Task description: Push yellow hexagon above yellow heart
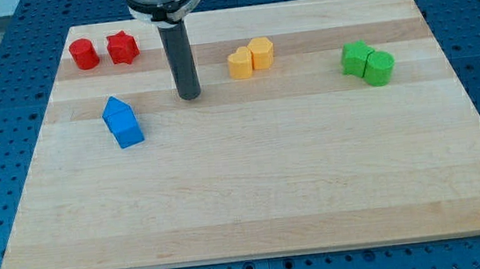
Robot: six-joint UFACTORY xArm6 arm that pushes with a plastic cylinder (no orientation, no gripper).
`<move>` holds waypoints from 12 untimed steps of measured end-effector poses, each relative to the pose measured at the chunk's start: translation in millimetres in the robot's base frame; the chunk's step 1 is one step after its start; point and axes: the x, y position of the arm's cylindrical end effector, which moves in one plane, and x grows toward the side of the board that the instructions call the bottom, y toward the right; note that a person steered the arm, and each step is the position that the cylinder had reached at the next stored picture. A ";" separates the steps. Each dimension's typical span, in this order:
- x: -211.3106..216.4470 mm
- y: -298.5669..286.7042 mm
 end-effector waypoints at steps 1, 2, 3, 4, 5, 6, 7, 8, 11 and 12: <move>3.1 6.4; 7.7 46.1; 2.5 114.2; 2.9 134.7; 4.5 150.5; 4.5 150.8; 4.5 150.8; 4.5 150.7; -50.3 150.7; -71.7 151.4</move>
